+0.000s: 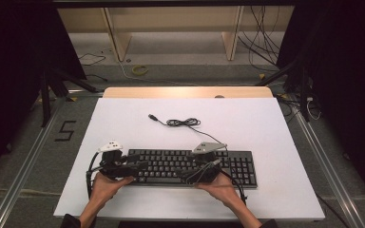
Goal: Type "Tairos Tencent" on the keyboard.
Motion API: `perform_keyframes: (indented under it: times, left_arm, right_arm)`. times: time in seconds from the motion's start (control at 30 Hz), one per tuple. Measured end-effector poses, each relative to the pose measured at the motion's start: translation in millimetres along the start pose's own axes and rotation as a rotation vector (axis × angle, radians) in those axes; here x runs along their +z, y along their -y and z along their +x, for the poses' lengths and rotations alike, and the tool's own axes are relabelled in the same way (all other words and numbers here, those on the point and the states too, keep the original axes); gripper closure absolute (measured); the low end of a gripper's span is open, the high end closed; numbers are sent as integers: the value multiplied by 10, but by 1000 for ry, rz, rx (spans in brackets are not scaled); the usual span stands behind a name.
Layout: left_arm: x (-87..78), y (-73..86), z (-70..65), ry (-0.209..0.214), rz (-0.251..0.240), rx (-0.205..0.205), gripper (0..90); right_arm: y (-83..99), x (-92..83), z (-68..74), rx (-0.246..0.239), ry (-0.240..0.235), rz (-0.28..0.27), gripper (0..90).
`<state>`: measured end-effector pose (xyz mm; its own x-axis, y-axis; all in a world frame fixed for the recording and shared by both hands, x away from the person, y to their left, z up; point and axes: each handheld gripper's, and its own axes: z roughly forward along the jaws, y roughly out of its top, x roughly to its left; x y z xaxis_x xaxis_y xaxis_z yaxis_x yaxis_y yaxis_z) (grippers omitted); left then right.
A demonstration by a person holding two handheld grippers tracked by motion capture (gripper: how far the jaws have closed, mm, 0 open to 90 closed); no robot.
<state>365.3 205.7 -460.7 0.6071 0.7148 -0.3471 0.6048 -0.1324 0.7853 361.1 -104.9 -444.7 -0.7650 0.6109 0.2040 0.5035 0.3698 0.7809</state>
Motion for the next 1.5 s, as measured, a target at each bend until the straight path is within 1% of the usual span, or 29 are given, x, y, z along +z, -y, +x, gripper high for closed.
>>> perform_keyframes:
  times: [0.07, 0.2, 0.3, 0.63, 0.73, 0.87, 1.0, 1.5]
  left_arm:
    - [-16, 2, -7, 2, -13, -2, 362]
    - [-48, 10, -15, 1, -22, -2, 327]
    - [-73, 18, -24, 6, -36, -2, 318]
    - [-119, 42, -46, 13, -34, 7, 307]
    - [-127, 53, -57, 13, -38, -1, 305]
    - [-142, 62, -52, 11, -38, 0, 303]
    - [-157, 78, -51, 11, -36, 0, 300]
    - [-221, 121, -47, 3, -48, 2, 300]
  right_arm:
    - [0, 7, 6, 1, -2, 1, 324]
    - [3, 29, 26, -1, -9, 5, 326]
    - [5, 48, 42, -8, -12, 8, 327]
    - [4, 78, 73, -8, -28, 11, 346]
    - [0, 86, 86, -10, -36, 9, 361]
    - [-6, 103, 104, -15, -42, 11, 387]
    - [-10, 121, 117, -21, -46, 10, 450]
    - [3, 212, 183, -55, -49, 31, 761]
